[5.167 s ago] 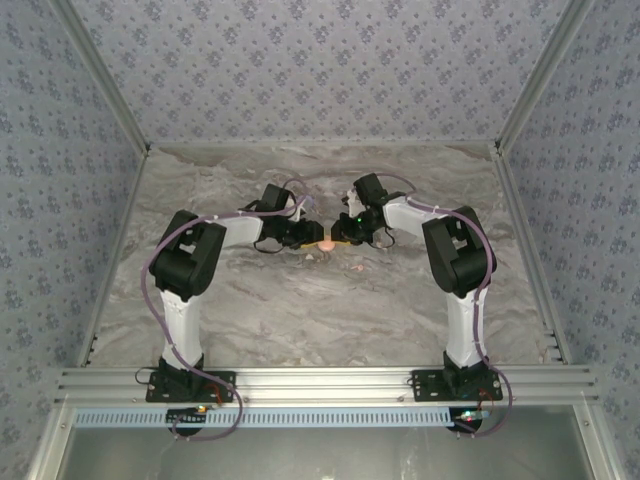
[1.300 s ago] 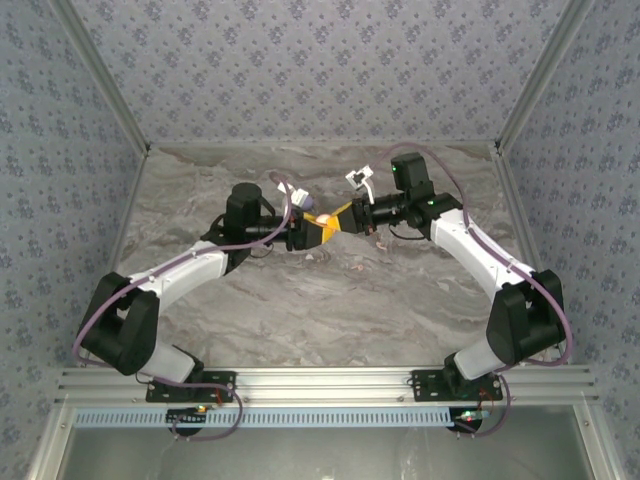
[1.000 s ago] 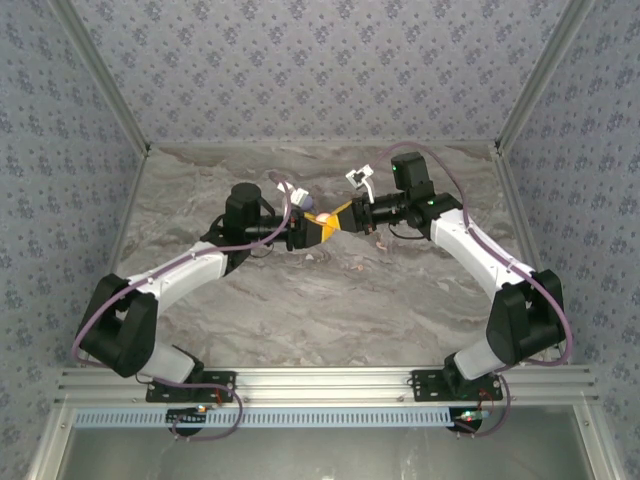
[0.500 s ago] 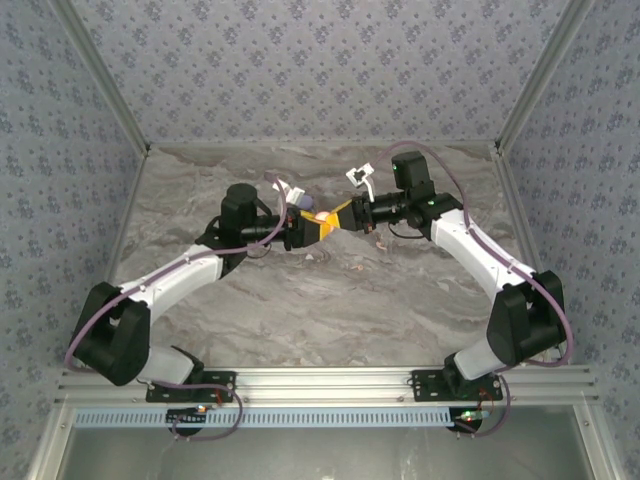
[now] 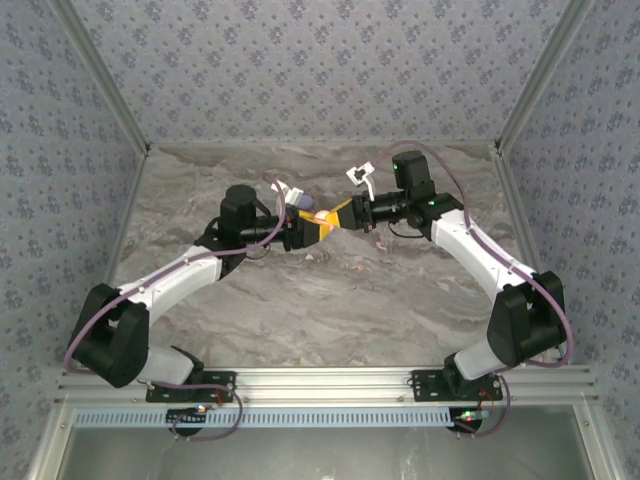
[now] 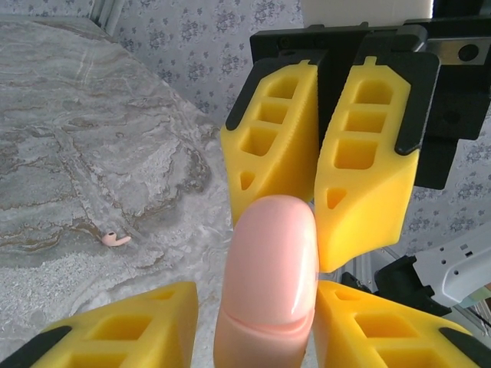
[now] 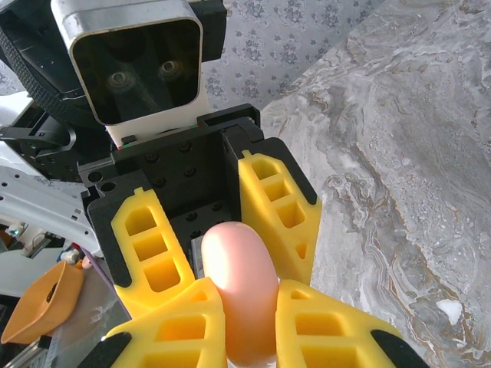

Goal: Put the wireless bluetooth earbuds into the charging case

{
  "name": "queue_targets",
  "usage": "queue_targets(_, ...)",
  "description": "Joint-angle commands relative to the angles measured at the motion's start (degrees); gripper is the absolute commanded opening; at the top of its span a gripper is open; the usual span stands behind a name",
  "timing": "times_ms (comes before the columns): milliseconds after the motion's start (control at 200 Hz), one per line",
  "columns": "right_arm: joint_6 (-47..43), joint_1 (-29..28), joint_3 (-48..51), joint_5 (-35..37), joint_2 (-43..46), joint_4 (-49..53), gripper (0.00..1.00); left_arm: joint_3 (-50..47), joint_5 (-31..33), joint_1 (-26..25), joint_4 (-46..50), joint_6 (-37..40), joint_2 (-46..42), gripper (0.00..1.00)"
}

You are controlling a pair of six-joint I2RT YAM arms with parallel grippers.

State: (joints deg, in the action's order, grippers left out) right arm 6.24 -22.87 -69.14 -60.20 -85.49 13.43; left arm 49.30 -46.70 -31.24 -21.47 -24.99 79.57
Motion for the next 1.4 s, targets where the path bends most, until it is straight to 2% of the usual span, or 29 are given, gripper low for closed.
queue_targets(0, 0.7, -0.1, 0.0, -0.8, 1.8, -0.8, 0.15, -0.1, -0.9, -0.1, -1.5, 0.0, -0.6, 0.40)
queue_targets(95, 0.7, 0.0, 0.0, -0.6, 1.6, -0.8, 0.15, 0.3, -1.5, -0.3, -1.7, 0.0, -0.2, 0.32)
queue_targets(185, 0.9, -0.1, 0.0, -0.4, 1.6, -0.9, 0.15, 0.6, -1.7, -0.5, -1.9, -0.1, 0.2, 0.17)
queue_targets(240, 0.8, -0.1, 0.0, -0.1, 1.6, -0.7, 0.15, 0.8, -1.7, -0.6, -1.7, -0.2, 0.3, 0.11)
queue_targets(325, 0.6, 0.0, -0.1, 0.4, 1.7, 0.1, 0.15, 1.3, -1.2, -0.7, -0.4, 0.9, 0.1, 0.10)
queue_targets(520, -1.0, 0.1, -0.4, 4.6, 3.0, 3.4, 0.24, 3.5, 0.4, -0.6, 5.0, 6.6, -0.3, 0.11)
queue_targets(675, -1.9, 0.0, -1.0, 6.9, 3.2, 5.7, 0.29, 2.1, 1.5, -0.8, 1.8, 12.0, -0.9, 0.09)
queue_targets(755, -1.8, 0.0, -1.0, 8.3, 3.3, 6.0, 0.30, 0.9, -0.2, -1.1, -0.7, 15.0, -1.2, 0.09)
queue_targets(1079, -1.6, 0.0, -1.0, 11.0, 3.5, 6.8, 0.37, -1.8, 2.9, -3.9, -0.9, 26.2, -4.2, 0.09)
queue_targets(1394, -2.1, -0.1, -1.0, 11.7, 4.1, 8.3, 0.42, -2.2, 5.3, -4.5, -0.3, 28.5, -5.1, 0.09)
